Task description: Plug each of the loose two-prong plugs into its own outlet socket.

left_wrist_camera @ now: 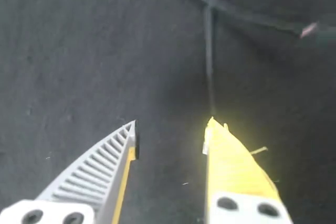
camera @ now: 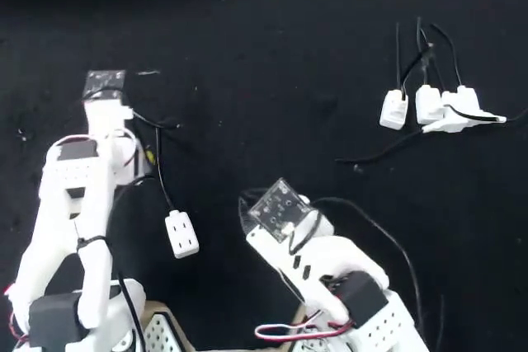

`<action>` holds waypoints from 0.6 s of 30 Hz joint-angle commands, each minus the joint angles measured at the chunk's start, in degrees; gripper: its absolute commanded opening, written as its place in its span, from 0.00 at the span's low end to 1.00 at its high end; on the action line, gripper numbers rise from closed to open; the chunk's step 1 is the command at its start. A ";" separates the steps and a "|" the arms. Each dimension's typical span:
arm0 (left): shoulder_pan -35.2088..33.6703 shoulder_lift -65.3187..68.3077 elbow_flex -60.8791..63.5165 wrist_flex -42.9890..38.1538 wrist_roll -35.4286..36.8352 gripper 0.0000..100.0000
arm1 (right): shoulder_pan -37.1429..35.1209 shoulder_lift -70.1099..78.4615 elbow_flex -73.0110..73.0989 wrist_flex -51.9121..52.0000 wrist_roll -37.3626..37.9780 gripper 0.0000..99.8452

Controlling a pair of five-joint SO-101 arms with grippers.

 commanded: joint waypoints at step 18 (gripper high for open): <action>-1.89 -0.26 14.11 -18.90 1.58 0.21 | -24.88 33.80 -15.69 -21.89 -2.46 0.02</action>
